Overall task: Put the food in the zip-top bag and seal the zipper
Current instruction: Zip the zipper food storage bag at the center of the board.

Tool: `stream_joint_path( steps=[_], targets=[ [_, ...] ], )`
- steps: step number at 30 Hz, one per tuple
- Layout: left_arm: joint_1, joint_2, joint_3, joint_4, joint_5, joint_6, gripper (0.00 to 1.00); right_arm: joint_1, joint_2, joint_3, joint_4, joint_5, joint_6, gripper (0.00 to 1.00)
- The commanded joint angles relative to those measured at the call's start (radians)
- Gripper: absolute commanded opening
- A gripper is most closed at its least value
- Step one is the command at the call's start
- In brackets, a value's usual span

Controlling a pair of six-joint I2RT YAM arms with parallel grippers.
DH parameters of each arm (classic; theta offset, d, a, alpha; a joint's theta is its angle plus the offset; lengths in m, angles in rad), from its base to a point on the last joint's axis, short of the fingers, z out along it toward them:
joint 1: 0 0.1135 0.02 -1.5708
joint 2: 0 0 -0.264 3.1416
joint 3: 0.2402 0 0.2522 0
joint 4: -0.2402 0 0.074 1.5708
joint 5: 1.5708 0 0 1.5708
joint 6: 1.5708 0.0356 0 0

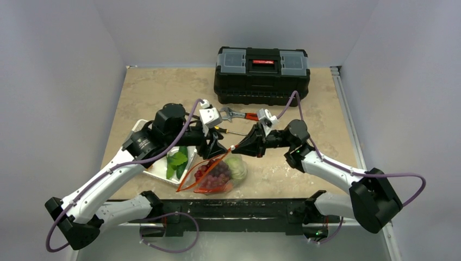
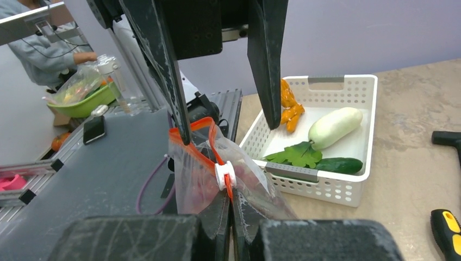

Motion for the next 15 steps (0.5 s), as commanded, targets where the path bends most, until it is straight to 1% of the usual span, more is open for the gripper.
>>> stream_joint_path(
  steps=[1,4,9,13,15],
  targets=[
    [0.008,0.001,-0.016,0.193,-0.023,-0.137,0.55,-0.002,-0.018,0.011,0.032,0.056,0.032,0.00],
    [0.008,0.031,-0.004,0.209,-0.017,-0.161,0.51,-0.001,-0.019,0.020,0.012,0.071,0.039,0.00],
    [0.008,0.042,-0.020,0.250,0.031,-0.175,0.47,0.000,-0.027,0.021,-0.013,0.091,0.043,0.00],
    [0.005,0.048,-0.022,0.241,0.066,-0.169,0.45,0.000,-0.030,0.024,-0.025,0.102,0.042,0.00],
    [0.001,0.058,-0.014,0.225,0.065,-0.164,0.46,0.000,-0.032,0.027,-0.028,0.103,0.043,0.00]
  ],
)
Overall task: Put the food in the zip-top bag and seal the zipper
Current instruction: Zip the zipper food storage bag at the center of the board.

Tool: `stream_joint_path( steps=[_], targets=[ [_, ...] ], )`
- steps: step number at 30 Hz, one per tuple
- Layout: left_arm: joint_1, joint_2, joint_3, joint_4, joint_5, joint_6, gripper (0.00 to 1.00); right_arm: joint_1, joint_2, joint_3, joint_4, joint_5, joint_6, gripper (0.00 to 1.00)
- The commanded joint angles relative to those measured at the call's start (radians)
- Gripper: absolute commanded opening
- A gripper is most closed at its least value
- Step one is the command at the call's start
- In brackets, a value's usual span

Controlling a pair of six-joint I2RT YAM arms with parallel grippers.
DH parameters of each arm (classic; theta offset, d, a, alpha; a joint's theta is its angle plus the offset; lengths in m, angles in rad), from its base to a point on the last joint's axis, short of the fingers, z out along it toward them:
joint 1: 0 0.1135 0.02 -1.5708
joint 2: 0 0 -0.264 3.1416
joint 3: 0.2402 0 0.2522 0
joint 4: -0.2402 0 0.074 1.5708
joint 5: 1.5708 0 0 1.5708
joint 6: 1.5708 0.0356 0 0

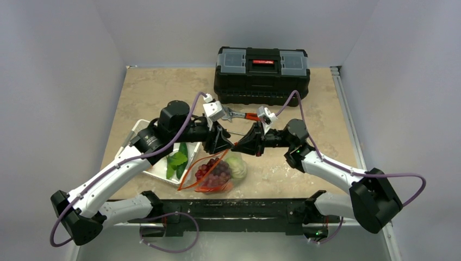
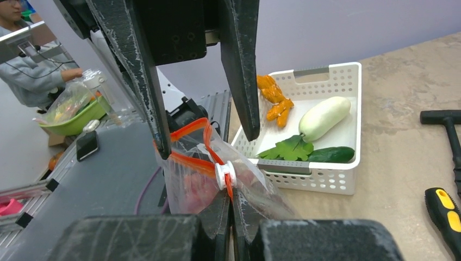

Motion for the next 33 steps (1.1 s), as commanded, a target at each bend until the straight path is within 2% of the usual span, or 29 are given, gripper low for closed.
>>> stream_joint_path(
  steps=[1,6,12,17,19,24,31,33],
  targets=[
    [0.000,0.014,0.009,0.030,0.047,-0.005,0.47,0.000,-0.032,0.027,0.018,0.032,0.014,0.00],
    [-0.015,0.072,0.046,-0.035,0.035,0.016,0.46,0.000,-0.040,0.025,0.018,0.035,0.020,0.00],
    [-0.025,0.080,0.057,-0.057,0.026,0.031,0.27,0.000,-0.052,0.018,0.015,0.043,0.021,0.00],
    [-0.024,0.075,0.052,-0.053,0.034,0.032,0.15,0.002,-0.053,0.020,0.013,0.047,0.023,0.00],
    [-0.024,0.075,0.053,-0.046,0.032,0.028,0.15,0.013,-0.053,0.024,-0.010,0.055,0.006,0.00],
    [-0.024,0.073,0.060,-0.055,0.028,0.027,0.24,0.034,-0.049,0.040,-0.057,0.077,-0.028,0.00],
    [-0.025,0.047,0.058,-0.059,0.016,0.033,0.24,0.036,-0.040,0.041,-0.053,0.075,-0.028,0.00],
    [-0.024,0.041,0.055,-0.060,0.016,0.036,0.21,0.036,-0.040,0.042,-0.052,0.077,-0.027,0.00]
  ],
)
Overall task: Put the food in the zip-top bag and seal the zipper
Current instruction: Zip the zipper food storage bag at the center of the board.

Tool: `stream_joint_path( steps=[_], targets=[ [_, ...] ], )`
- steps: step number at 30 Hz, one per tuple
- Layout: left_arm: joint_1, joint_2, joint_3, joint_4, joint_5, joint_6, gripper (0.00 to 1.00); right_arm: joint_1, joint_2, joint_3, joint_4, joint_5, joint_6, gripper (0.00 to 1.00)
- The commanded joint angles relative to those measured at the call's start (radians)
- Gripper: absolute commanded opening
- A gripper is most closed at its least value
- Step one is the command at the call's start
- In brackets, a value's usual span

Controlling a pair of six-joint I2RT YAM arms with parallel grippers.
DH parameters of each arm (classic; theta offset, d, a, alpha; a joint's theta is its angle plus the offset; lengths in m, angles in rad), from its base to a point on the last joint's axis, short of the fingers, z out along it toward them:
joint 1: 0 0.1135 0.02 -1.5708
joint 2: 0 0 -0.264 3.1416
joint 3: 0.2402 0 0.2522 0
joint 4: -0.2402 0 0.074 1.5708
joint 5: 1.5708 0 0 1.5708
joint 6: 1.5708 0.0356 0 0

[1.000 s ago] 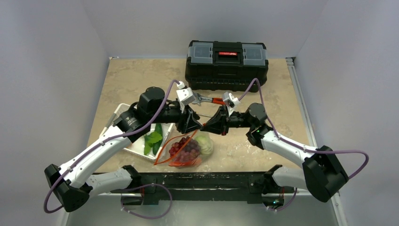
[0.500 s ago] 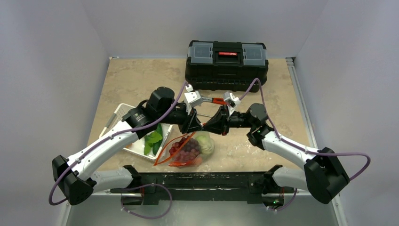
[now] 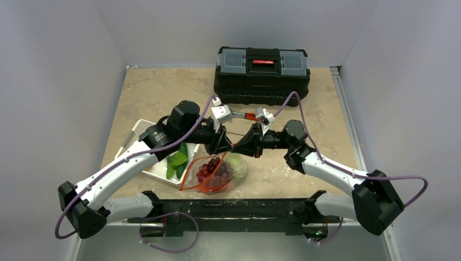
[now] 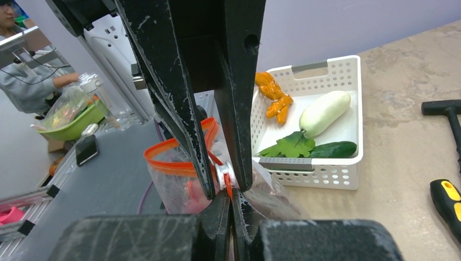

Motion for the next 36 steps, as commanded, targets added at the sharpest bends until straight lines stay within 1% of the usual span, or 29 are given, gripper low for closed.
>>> stream_joint_path(
  steps=[1,4,7,9,10,18,24,31,33,35,36],
  targets=[
    [-0.002,-0.042,0.042,0.027,0.009,0.023,0.18,0.004,-0.019,0.041,0.016,0.020,-0.016,0.00],
    [-0.003,-0.041,0.040,0.033,0.016,0.023,0.11,0.004,-0.020,0.039,0.016,0.023,-0.016,0.00],
    [-0.002,-0.040,0.037,0.038,0.021,0.026,0.06,0.007,-0.020,0.039,0.022,0.025,-0.011,0.00],
    [-0.002,-0.040,0.036,0.039,0.020,0.029,0.03,0.010,-0.024,0.032,0.026,0.041,-0.004,0.00],
    [-0.003,-0.040,0.036,0.037,0.017,0.031,0.00,0.011,-0.031,0.030,0.027,0.056,0.002,0.00],
    [-0.002,-0.045,0.044,-0.006,-0.020,0.055,0.00,0.013,-0.143,-0.048,0.053,0.287,0.072,0.00],
    [-0.002,-0.046,0.054,-0.063,-0.031,0.090,0.00,0.013,-0.204,-0.117,0.137,0.375,0.157,0.00],
    [-0.002,-0.074,0.037,-0.090,-0.033,0.104,0.00,0.012,-0.204,-0.122,0.147,0.361,0.172,0.00],
    [-0.003,-0.082,0.036,-0.086,-0.029,0.104,0.00,0.010,-0.197,-0.104,0.140,0.290,0.149,0.00],
    [-0.002,-0.088,0.034,-0.082,-0.027,0.104,0.00,0.012,-0.189,-0.039,0.030,0.183,0.077,0.00],
    [-0.002,-0.091,0.032,-0.077,-0.027,0.104,0.00,0.013,-0.184,0.007,-0.066,0.139,0.039,0.00]
  ],
)
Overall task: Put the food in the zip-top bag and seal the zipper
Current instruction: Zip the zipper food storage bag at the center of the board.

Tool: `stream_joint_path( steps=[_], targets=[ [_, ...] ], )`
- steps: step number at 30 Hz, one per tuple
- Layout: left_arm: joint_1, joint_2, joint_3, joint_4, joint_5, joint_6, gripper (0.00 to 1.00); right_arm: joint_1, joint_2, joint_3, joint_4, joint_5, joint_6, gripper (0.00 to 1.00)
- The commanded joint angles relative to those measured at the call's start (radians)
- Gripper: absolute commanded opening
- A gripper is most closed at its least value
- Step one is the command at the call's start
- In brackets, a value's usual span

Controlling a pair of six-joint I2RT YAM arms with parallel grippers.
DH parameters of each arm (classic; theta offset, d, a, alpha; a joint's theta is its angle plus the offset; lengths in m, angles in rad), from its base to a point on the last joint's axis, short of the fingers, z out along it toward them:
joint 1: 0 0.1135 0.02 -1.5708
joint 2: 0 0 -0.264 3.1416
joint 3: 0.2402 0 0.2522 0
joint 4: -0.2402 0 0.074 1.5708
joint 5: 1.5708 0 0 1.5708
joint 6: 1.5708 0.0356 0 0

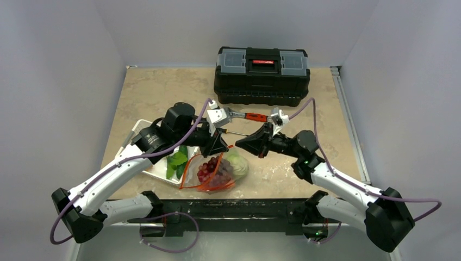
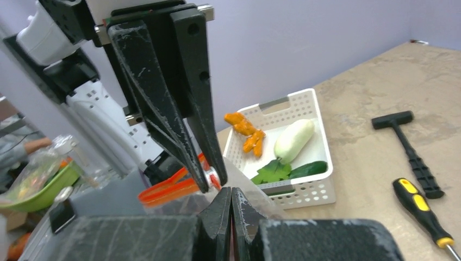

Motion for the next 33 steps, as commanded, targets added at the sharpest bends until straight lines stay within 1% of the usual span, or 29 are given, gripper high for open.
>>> stream_joint_path(
  steps=[1,3,5,6,7,8,10,12,15,17,20,23,25,27,29,31,33],
  targets=[
    [-0.002,-0.037,0.013,0.020,0.008,0.025,0.00,0.000,0.011,0.173,-0.234,-0.173,-0.136,0.01],
    [-0.002,-0.039,0.014,0.023,0.013,0.023,0.00,0.001,0.016,0.255,-0.442,-0.170,-0.234,0.18],
    [-0.003,-0.040,0.014,0.025,0.016,0.023,0.00,0.002,0.015,0.306,-0.594,-0.164,-0.295,0.37],
    [-0.002,-0.040,0.012,0.028,0.016,0.021,0.00,0.001,0.010,0.320,-0.636,-0.161,-0.315,0.43],
    [-0.003,-0.042,0.011,0.029,0.016,0.019,0.00,0.002,0.002,0.331,-0.662,-0.161,-0.337,0.53],
    [-0.002,-0.041,0.010,0.030,0.019,0.019,0.00,0.001,-0.003,0.332,-0.671,-0.159,-0.354,0.58],
    [-0.002,-0.041,0.011,0.031,0.021,0.019,0.00,0.002,-0.013,0.331,-0.674,-0.133,-0.372,0.59],
    [-0.002,-0.042,0.009,0.031,0.019,0.020,0.00,0.003,-0.022,0.355,-0.731,-0.057,-0.414,0.59],
    [-0.002,-0.043,0.009,0.030,0.016,0.022,0.00,0.006,-0.039,0.415,-0.880,-0.032,-0.580,0.62],
    [-0.003,-0.041,0.008,0.031,0.019,0.022,0.00,0.012,-0.054,0.446,-0.967,-0.017,-0.681,0.67],
    [-0.003,-0.040,0.005,0.036,0.027,0.021,0.00,0.030,-0.044,0.518,-1.086,0.013,-0.802,0.65],
    [-0.003,-0.037,0.001,0.041,0.037,0.019,0.00,0.049,0.024,0.605,-1.189,0.031,-0.880,0.66],
    [-0.002,-0.035,-0.001,0.044,0.042,0.018,0.00,0.072,0.107,0.676,-1.303,0.001,-0.996,0.63],
    [-0.002,-0.033,-0.002,0.046,0.046,0.016,0.00,0.109,0.177,0.739,-1.401,-0.025,-1.083,0.56],
    [-0.005,-0.032,-0.003,0.048,0.048,0.015,0.00,0.147,0.240,0.802,-1.496,-0.037,-1.158,0.54],
    [-0.008,-0.031,-0.005,0.048,0.047,0.016,0.00,0.169,0.278,0.849,-1.562,-0.018,-1.202,0.52],
    [-0.013,-0.032,-0.006,0.047,0.043,0.015,0.00,0.173,0.285,0.863,-1.573,0.008,-1.213,0.50]
  ],
)
